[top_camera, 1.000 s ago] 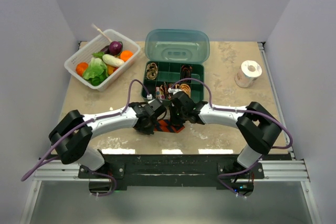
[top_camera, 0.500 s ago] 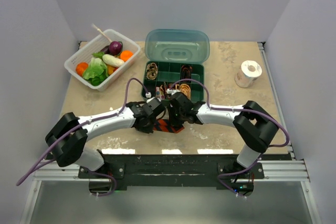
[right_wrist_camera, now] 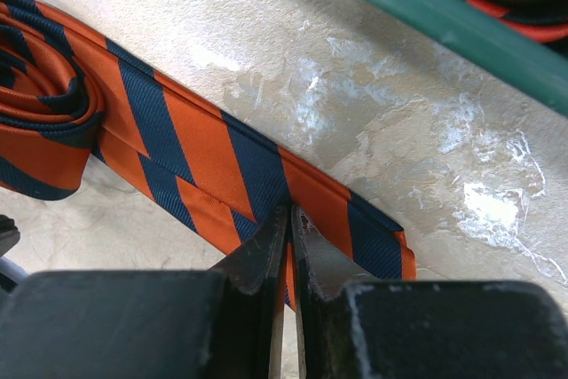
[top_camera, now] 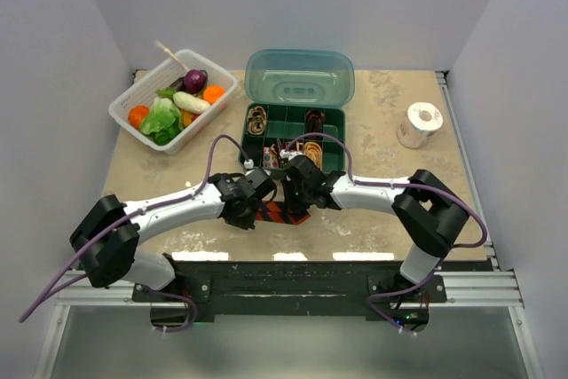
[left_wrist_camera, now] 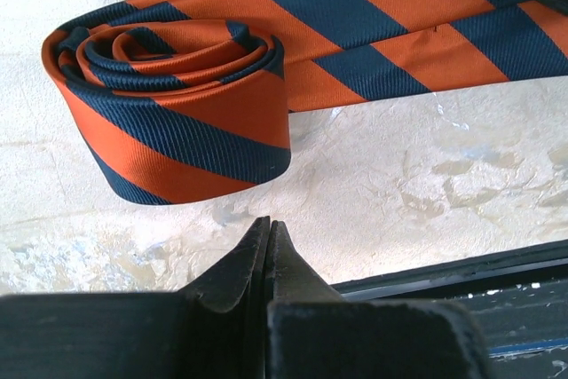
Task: Roll the ties
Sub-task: Roll the tie at the center of the board.
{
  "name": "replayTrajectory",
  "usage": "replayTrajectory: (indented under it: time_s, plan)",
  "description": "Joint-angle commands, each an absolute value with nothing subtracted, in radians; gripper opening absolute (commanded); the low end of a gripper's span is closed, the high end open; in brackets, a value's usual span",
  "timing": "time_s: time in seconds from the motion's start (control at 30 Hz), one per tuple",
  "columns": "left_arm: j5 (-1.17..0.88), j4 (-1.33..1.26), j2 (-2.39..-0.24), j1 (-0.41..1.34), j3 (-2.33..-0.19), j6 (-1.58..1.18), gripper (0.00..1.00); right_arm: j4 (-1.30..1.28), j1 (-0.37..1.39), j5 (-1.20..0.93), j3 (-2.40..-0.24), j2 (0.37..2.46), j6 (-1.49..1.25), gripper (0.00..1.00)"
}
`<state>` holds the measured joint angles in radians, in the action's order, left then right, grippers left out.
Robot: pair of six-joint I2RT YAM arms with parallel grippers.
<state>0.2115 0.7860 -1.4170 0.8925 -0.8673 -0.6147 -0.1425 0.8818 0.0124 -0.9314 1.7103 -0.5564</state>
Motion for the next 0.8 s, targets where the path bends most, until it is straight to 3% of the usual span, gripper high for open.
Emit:
replayTrajectory:
  time_s: [0.0, 0.77]
  plan:
    - [0.175, 0.764, -1.416, 0.900, -0.864, -0.571, 0.00, -0.182, 0.888, 0.043, -0.956, 1.721, -0.548, 0.10]
    - [0.373, 0.699, -1.537, 0.902, -0.929, -0.620, 0.00, -0.187, 0.887, 0.044, -0.950, 1.715, -0.548, 0.10]
